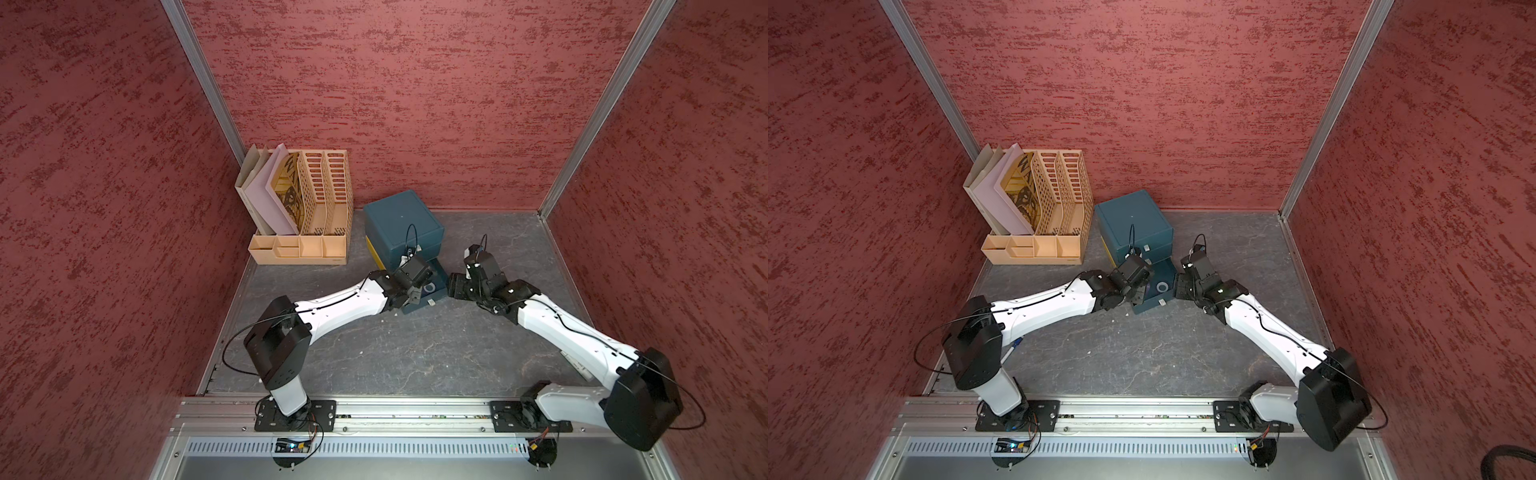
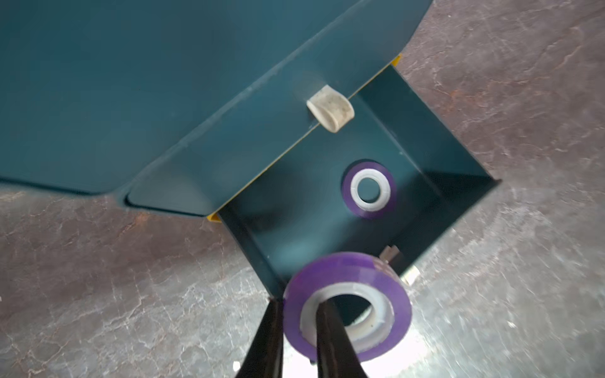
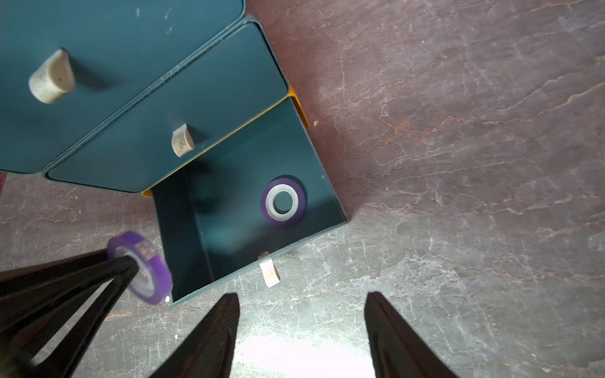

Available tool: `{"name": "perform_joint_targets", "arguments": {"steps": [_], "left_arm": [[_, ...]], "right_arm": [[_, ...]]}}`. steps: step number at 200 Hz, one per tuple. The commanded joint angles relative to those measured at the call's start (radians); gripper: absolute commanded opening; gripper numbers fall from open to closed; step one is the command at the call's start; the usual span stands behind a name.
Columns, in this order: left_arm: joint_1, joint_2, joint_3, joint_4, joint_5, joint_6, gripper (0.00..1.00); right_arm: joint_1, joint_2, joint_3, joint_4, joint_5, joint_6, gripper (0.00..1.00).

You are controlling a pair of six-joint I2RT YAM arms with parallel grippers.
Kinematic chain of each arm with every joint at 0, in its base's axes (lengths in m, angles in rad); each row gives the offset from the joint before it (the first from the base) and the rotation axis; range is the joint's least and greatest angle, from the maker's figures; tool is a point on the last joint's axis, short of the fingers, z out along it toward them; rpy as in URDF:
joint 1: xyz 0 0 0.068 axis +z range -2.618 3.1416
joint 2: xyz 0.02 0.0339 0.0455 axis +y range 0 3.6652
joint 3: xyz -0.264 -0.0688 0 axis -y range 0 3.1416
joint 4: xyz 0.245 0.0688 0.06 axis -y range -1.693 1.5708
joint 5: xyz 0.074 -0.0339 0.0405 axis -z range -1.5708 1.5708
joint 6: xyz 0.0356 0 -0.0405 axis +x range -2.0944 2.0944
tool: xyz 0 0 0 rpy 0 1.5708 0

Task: Place the transparent tape into the drawer according to color
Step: Place the tape in the drawer.

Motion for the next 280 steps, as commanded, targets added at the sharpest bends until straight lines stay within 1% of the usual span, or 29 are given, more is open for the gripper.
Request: {"name": "perform_joint_targets", "arguments": {"steps": [1, 10, 15, 24, 28, 51, 68, 97, 125, 165, 197, 212, 230, 245, 259, 280], "left_arm": [[-0.003, 0.021, 0.044, 0.044, -0.058, 0.023, 0.0], [-0.003, 0.029, 0.05, 0.04, -0.06, 0.022, 0.0], [-0.004, 0.032, 0.05, 0.039, -0.058, 0.021, 0.06], [-0.004, 0.034, 0.051, 0.041, -0.057, 0.021, 0.23], [-0.005, 0.033, 0.051, 0.041, -0.056, 0.022, 0.28], [-0.006, 0.027, 0.052, 0.04, -0.063, 0.025, 0.47], [-0.006, 0.022, 0.054, 0.038, -0.069, 0.028, 0.55], [-0.007, 0.003, 0.054, 0.038, -0.063, 0.032, 0.63], [-0.007, -0.031, 0.046, 0.048, -0.025, 0.032, 0.7], [-0.001, -0.126, 0.0, 0.09, 0.097, 0.051, 0.79], [0.029, -0.224, -0.004, 0.056, 0.194, 0.036, 0.87], [0.059, -0.26, 0.009, 0.03, 0.24, 0.025, 0.93], [0.125, -0.284, 0.05, -0.02, 0.318, 0.004, 1.0], [0.184, -0.289, 0.091, -0.06, 0.366, -0.011, 1.0], [0.229, -0.283, 0.135, -0.092, 0.382, -0.013, 1.0], [0.301, -0.241, 0.204, -0.137, 0.425, -0.014, 1.0]], "right_arm": [[-0.011, -0.01, -0.019, 0.021, -0.011, 0.01, 0.66], [-0.011, -0.01, -0.02, 0.025, -0.013, 0.01, 0.67], [-0.011, -0.008, -0.02, 0.024, -0.014, 0.011, 0.67], [-0.011, -0.008, -0.022, 0.028, -0.015, 0.012, 0.67], [-0.011, -0.007, -0.022, 0.028, -0.015, 0.012, 0.67], [-0.011, -0.003, -0.019, 0.032, -0.019, 0.011, 0.68], [-0.011, 0.004, -0.019, 0.037, -0.026, 0.012, 0.69], [-0.011, 0.009, -0.017, 0.039, -0.033, 0.01, 0.69], [-0.011, 0.017, -0.017, 0.042, -0.043, 0.009, 0.7], [-0.011, 0.02, -0.047, 0.058, -0.066, 0.003, 0.71], [-0.01, 0.013, -0.085, 0.077, -0.096, 0.003, 0.73], [-0.009, 0.009, -0.103, 0.083, -0.106, 0.004, 0.73], [-0.009, 0.002, -0.117, 0.093, -0.114, 0.005, 0.75], [-0.008, -0.001, -0.123, 0.099, -0.118, 0.003, 0.75], [-0.008, -0.001, -0.126, 0.105, -0.123, -0.002, 0.75], [-0.008, 0.007, -0.128, 0.122, -0.131, -0.009, 0.76]]}}
